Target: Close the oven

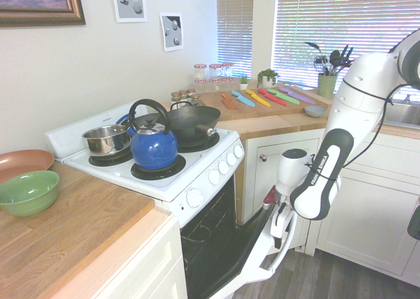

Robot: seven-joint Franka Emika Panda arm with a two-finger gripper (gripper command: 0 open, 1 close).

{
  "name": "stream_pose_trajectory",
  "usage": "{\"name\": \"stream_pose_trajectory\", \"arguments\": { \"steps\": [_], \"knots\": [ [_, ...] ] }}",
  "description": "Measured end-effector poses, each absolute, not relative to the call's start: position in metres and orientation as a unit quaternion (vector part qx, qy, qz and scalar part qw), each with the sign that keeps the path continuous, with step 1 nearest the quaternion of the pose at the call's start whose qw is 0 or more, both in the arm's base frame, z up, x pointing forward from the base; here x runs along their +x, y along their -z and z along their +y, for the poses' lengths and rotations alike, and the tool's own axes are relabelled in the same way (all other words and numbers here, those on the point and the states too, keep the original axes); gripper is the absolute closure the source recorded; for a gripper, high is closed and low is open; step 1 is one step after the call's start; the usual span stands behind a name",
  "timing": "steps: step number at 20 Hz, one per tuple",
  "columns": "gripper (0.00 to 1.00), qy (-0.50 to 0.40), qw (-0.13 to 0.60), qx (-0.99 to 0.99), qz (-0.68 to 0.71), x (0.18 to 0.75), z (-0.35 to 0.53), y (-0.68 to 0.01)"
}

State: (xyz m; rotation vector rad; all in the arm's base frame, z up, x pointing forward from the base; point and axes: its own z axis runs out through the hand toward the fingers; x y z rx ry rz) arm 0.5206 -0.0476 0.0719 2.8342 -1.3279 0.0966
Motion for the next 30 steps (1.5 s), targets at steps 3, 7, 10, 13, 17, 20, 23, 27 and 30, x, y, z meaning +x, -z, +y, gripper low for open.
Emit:
{"name": "stream_pose_trajectory", "arguments": {
  "steps": [3,7,10,13,17,20,23,27,30],
  "knots": [
    [0.00,-0.035,0.003,0.908,-0.419,0.534,-0.044,-0.067],
    [0.00,-0.033,0.002,0.912,-0.408,0.551,-0.033,-0.066],
    [0.00,-0.036,0.005,0.916,-0.399,0.565,-0.026,-0.073],
    [0.00,-0.040,0.010,0.919,-0.391,0.581,-0.024,-0.084],
    [0.00,-0.039,0.017,0.923,-0.384,0.598,-0.025,-0.091],
    [0.00,-0.037,0.021,0.925,-0.379,0.613,-0.024,-0.090],
    [0.00,-0.043,0.022,0.925,-0.376,0.633,-0.020,-0.092],
    [0.00,-0.046,0.025,0.926,-0.373,0.654,-0.018,-0.097],
    [0.00,-0.047,0.027,0.927,-0.372,0.670,-0.016,-0.100]
  ]
}}
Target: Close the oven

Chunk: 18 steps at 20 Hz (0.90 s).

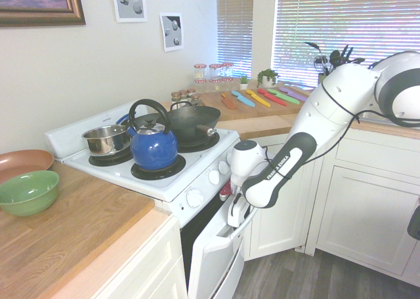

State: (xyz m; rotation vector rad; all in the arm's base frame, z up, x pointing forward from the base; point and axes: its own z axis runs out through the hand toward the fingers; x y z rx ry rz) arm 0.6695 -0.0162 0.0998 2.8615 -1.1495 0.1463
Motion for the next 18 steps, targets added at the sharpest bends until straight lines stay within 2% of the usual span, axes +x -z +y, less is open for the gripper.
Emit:
{"name": "stream_pose_trajectory", "arguments": {
  "steps": [5,18],
  "knots": [
    [0.00,-0.046,0.033,0.926,-0.373,0.694,-0.011,-0.105],
    [0.00,-0.025,0.059,0.918,-0.392,0.699,-0.003,-0.115]
  ]
}}
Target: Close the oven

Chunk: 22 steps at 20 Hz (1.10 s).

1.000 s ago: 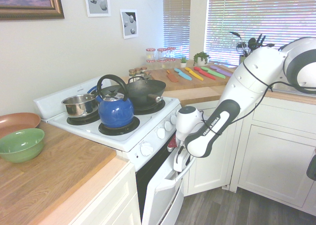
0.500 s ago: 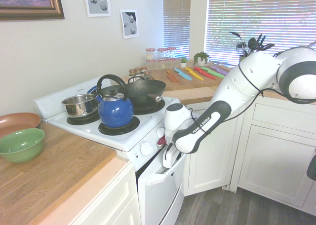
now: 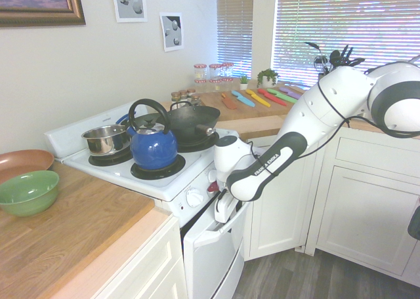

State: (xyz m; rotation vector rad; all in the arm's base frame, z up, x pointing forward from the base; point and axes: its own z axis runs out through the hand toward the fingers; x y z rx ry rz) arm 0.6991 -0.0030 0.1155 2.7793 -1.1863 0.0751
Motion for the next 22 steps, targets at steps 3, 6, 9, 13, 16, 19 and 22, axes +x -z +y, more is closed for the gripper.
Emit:
{"name": "stream_pose_trajectory", "arguments": {
  "steps": [3,6,9,13,16,19,22],
  "knots": [
    [0.00,-0.025,0.058,0.916,-0.397,0.6964,-0.0019,-0.1177],
    [0.00,-0.027,0.057,0.915,-0.398,0.6940,-0.0009,-0.1196],
    [0.00,-0.027,0.057,0.915,-0.398,0.6940,-0.0009,-0.1196],
    [0.00,-0.027,0.057,0.915,-0.398,0.6940,-0.0009,-0.1196],
    [0.00,-0.027,0.057,0.915,-0.398,0.6940,-0.0009,-0.1196],
    [0.00,-0.027,0.057,0.915,-0.398,0.6940,-0.0009,-0.1196],
    [0.00,-0.027,0.057,0.915,-0.398,0.6940,-0.0009,-0.1196]
  ]
}}
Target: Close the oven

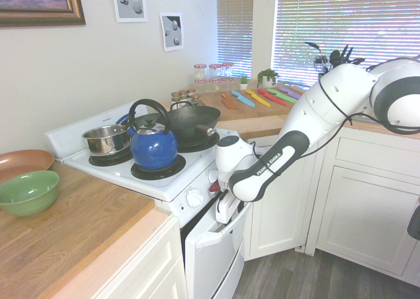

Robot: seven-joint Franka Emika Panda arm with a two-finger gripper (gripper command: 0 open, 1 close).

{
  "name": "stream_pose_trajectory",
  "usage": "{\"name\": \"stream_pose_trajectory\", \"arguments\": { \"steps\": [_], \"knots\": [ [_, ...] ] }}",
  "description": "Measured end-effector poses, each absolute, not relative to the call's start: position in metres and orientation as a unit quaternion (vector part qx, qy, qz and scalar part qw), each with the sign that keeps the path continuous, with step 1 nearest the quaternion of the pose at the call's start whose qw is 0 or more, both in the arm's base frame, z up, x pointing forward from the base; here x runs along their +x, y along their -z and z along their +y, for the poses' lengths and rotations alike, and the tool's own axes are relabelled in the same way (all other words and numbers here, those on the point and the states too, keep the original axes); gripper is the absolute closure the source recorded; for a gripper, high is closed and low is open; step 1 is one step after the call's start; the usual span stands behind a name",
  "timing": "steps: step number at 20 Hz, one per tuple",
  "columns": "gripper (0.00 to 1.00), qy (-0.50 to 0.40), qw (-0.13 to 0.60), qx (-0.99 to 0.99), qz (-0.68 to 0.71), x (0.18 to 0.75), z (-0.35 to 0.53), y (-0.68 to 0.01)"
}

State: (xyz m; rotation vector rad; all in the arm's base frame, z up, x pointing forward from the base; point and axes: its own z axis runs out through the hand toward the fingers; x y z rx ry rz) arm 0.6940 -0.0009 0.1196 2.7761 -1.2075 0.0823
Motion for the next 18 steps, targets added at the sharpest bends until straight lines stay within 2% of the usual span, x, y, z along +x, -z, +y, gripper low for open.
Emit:
{"name": "stream_pose_trajectory", "arguments": {
  "steps": [4,7,11,18],
  "knots": [
    [0.00,-0.023,0.058,0.914,-0.401,0.690,-0.004,-0.114],
    [0.00,-0.066,0.033,0.912,-0.404,0.683,-0.004,-0.129],
    [0.00,-0.159,-0.023,0.902,-0.400,0.678,0.002,-0.212],
    [0.00,-0.160,-0.028,0.910,-0.381,0.601,0.024,-0.289]
  ]
}}
